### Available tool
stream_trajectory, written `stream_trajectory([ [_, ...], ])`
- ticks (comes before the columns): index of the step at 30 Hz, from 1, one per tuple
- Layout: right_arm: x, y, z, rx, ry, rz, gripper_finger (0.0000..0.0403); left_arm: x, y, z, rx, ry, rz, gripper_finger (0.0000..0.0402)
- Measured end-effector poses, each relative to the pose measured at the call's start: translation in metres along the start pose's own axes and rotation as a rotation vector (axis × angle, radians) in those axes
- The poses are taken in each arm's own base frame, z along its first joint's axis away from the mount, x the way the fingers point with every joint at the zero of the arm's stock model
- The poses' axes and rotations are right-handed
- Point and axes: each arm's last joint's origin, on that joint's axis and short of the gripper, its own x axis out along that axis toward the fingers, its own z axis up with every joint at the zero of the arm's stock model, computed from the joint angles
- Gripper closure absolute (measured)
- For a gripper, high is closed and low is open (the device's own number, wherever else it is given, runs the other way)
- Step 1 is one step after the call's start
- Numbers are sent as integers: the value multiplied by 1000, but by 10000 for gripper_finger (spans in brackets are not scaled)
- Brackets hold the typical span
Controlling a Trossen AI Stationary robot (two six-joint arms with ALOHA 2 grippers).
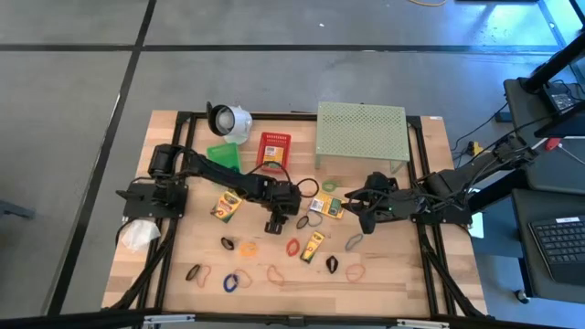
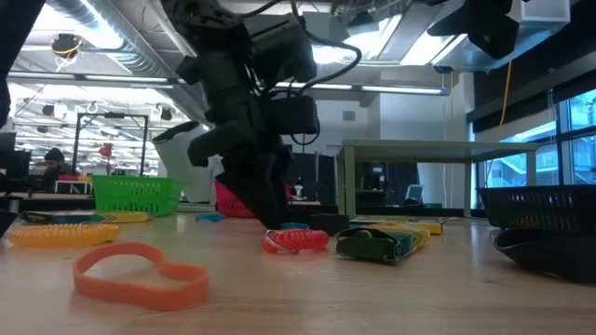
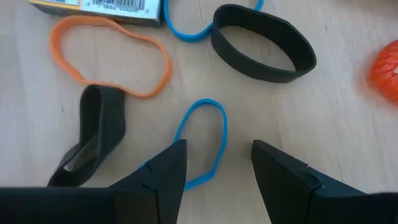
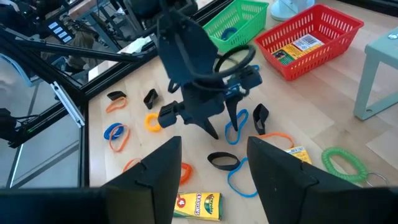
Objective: Pick & Place Office Desk Supplies
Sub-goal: Put the blue rubber band into the black basket
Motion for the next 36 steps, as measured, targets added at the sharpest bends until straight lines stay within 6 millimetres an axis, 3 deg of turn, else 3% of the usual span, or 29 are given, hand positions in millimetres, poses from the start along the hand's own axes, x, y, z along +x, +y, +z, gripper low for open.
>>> stream_trajectory([
  [5,0,0,0,5,1,2,218,6,3,-4,-24,32,-6,273],
  [14,0,0,0,9,-1,3,218,7,-1,-4,-58,41,31,391],
  [25,0,1,1,-4,-9,7,218,2,-21,-1,-207,26,90,400],
  [36,0,6,7,-97,-64,55,218,-46,-44,15,-232,-128,64,400],
])
